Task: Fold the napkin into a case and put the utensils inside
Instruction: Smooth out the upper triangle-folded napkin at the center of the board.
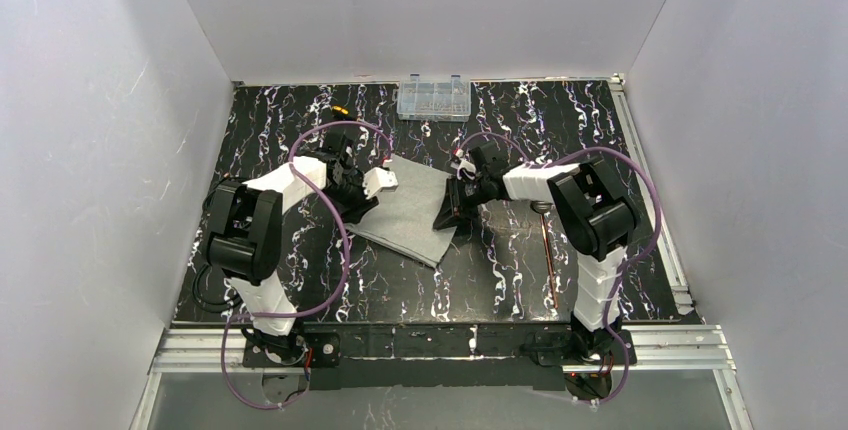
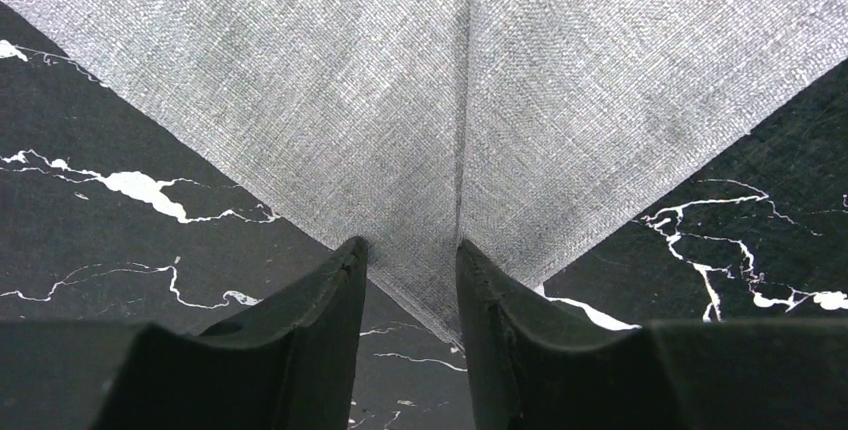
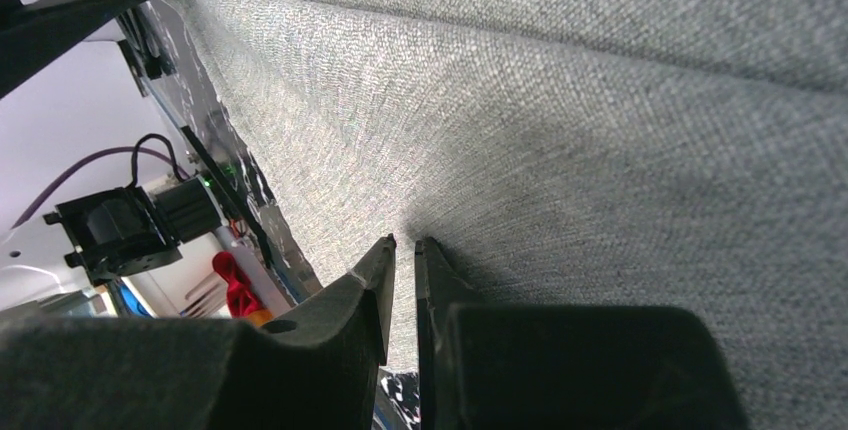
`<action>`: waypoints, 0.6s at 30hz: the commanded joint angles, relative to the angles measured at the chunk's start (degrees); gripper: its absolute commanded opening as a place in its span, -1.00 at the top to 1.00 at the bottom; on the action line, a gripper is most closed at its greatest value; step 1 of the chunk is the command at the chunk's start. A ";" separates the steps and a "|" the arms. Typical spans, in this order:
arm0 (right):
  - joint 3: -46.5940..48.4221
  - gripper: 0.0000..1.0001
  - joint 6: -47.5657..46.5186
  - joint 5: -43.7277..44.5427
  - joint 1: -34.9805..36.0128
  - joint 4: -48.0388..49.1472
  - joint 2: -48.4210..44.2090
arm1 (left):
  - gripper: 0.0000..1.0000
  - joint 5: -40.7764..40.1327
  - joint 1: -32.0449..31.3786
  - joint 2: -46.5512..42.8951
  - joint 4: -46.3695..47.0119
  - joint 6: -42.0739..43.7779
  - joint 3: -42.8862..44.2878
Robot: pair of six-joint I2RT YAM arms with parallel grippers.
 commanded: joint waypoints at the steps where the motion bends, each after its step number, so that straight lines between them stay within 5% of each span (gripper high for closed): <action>1: 4.05 0.55 -7.59 3.54 -0.79 -9.18 1.63 | 0.31 0.90 0.39 1.74 -2.20 -1.35 -3.58; 7: 5.97 0.56 -11.09 5.41 -2.81 -13.64 0.80 | 0.51 4.93 0.29 1.89 -9.73 -3.94 -2.55; 12: 6.90 0.50 -11.56 3.86 -2.57 -13.97 0.74 | 0.50 2.29 0.42 0.39 -7.56 -3.85 -4.93; 18: 9.08 0.38 -14.72 4.61 -1.14 -16.55 -0.88 | 0.49 2.80 1.40 -1.76 -14.24 -5.69 3.22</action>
